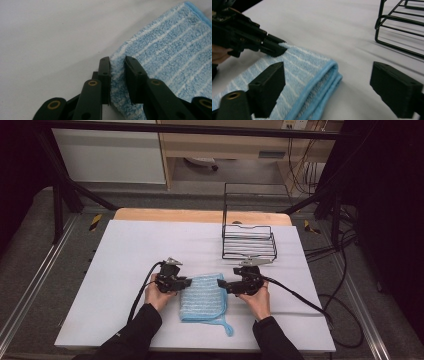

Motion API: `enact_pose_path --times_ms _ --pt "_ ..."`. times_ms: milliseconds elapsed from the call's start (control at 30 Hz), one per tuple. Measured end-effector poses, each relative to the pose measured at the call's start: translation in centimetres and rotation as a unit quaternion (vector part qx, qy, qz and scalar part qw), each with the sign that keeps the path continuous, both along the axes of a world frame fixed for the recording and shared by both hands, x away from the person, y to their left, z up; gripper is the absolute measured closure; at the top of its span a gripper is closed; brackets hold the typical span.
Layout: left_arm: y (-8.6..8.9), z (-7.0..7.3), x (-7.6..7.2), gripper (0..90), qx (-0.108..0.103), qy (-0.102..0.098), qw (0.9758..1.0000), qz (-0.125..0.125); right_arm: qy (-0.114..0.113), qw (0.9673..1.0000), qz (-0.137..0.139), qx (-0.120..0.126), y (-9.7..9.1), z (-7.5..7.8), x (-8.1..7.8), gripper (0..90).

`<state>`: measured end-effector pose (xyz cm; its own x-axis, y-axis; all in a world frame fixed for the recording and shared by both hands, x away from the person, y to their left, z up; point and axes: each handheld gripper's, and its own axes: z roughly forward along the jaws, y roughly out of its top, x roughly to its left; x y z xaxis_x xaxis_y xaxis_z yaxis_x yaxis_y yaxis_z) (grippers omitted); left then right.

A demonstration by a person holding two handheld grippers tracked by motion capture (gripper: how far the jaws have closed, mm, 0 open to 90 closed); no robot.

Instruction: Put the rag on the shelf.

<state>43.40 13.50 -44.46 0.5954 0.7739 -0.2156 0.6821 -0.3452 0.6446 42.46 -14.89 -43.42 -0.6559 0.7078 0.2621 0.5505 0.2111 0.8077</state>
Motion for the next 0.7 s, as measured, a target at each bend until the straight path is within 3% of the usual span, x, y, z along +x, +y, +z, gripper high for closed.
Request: enact_pose_path --times_ms 100,267,300,500,700 --pt "0.0 0.0 0.0 74.6 -0.001 0.000 1.0000 -0.001 0.012 0.9999 0.000 0.002 0.3 -0.6 0.8 26.6" --pt "0.1 0.0 0.0 74.5 -0.001 0.000 1.0000 -0.004 0.023 0.9996 0.007 -0.016 0.8 -1.2 1.5 36.6" --pt "0.0 0.0 0.0 74.5 0.000 -0.001 1.0000 -0.003 0.027 0.9994 0.005 -0.020 0.9 -1.4 1.6 42.2" --pt "0.0 0.0 0.0 74.5 0.000 -0.004 1.0000 -0.003 0.046 0.9982 0.008 -0.039 1.1 -2.2 1.7 49.0" --pt "0.0 0.0 0.0 74.4 -0.002 -0.004 1.0000 -0.004 0.055 0.9978 0.013 -0.036 1.1 -2.3 1.8 53.8"
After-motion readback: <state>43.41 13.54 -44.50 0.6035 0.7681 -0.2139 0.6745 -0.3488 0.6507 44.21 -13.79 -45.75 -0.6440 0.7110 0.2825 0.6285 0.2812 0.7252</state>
